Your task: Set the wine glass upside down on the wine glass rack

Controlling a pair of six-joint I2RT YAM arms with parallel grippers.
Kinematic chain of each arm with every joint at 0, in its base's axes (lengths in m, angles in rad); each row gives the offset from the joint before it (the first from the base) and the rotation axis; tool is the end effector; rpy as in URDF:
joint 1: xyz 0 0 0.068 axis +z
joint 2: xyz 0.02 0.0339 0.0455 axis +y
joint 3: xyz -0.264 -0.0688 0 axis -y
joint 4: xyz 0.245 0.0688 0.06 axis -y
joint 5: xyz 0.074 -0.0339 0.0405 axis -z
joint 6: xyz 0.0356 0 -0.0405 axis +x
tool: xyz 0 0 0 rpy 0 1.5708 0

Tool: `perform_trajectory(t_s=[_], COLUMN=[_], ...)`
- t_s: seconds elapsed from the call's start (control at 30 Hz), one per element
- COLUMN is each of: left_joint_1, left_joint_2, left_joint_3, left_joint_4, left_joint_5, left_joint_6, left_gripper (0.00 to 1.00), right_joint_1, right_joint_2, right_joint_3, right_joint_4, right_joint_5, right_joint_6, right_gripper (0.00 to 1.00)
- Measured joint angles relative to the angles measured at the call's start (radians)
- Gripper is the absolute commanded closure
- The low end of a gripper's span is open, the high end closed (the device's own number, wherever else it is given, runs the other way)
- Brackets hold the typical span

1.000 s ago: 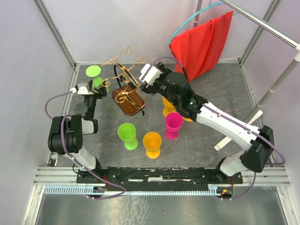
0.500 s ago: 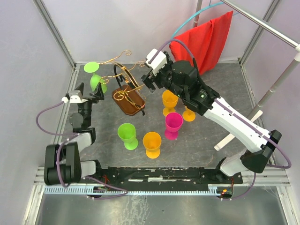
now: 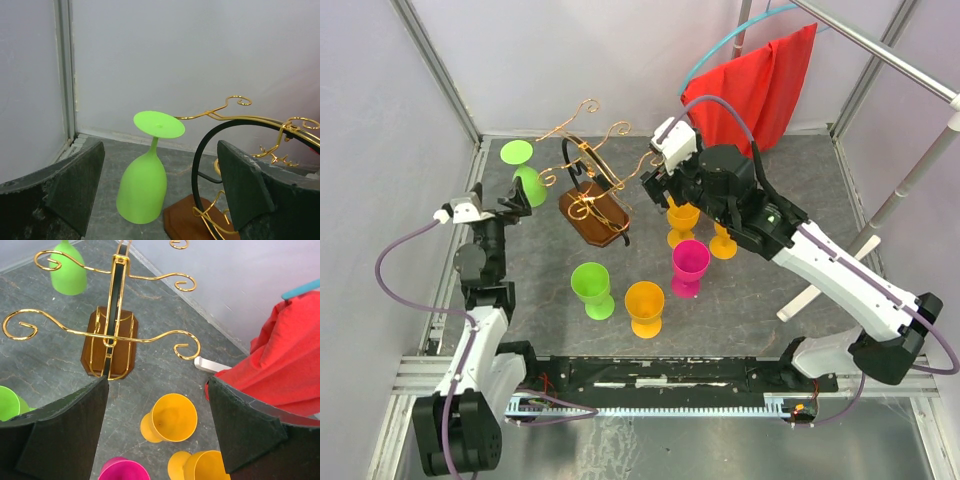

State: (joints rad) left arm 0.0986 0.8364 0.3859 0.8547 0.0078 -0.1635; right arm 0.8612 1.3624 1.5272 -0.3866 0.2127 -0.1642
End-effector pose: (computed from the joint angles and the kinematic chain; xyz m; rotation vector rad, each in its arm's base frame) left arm 0.1896 0.0185 0.2999 -0.1456 1.1577 -0.0619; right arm 0.2033 0.2252 0.4472 -0.7456 1.6362 0.3094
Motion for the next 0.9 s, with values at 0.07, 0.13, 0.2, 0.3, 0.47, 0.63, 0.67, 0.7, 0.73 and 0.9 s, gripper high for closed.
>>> perform_trajectory(t_s=[0.07, 0.13, 0.2, 0.3, 0.47, 0.63, 0.67, 0.7, 0.73, 0.9], left_joint_1=[0.000, 0.000, 0.000, 0.000, 0.000, 0.000, 0.000, 0.000, 0.000, 0.000], left_joint_2=[-0.029, -0.045, -0.043, -0.002, 0.143, 0.200, 0.206, 0.214, 0.224, 0.267], left_joint_3=[0.001, 0.022, 0.075, 0.238, 0.598, 0.758, 0.784, 0.811, 0.839, 0.941], left_joint_4=[-0.049, -0.110, -0.176, -0.319, -0.545, -0.693, -0.723, -0.751, -0.775, -0.843], left_joint_5=[-0.015, -0.024, -0.022, 0.006, 0.101, 0.160, 0.169, 0.178, 0.184, 0.232], left_joint_6=[0.000, 0.000, -0.002, -0.018, -0.050, -0.064, -0.067, -0.070, -0.072, -0.098], left_gripper=[0.01, 0.01, 0.01, 0.01, 0.01, 0.01, 0.01, 0.01, 0.01, 0.01], right_joint_1=[0.000, 0.000, -0.005, -0.041, -0.196, -0.316, -0.339, -0.357, -0.375, -0.475], right_joint_2=[-0.010, -0.015, -0.008, 0.012, 0.021, 0.012, 0.000, -0.014, -0.027, -0.085], right_joint_3=[0.000, 0.005, 0.019, 0.048, 0.053, 0.032, 0.009, -0.019, -0.044, -0.189], right_joint_4=[-0.012, -0.043, -0.085, -0.145, -0.235, -0.290, -0.293, -0.301, -0.309, -0.328], right_joint_5=[0.020, 0.053, 0.084, 0.111, 0.111, 0.113, 0.110, 0.105, 0.102, 0.085], right_joint_6=[0.014, 0.034, 0.053, 0.093, 0.188, 0.246, 0.255, 0.265, 0.273, 0.319], right_gripper=[0.12, 0.12, 0.12, 0.13, 0.15, 0.15, 0.15, 0.15, 0.15, 0.15])
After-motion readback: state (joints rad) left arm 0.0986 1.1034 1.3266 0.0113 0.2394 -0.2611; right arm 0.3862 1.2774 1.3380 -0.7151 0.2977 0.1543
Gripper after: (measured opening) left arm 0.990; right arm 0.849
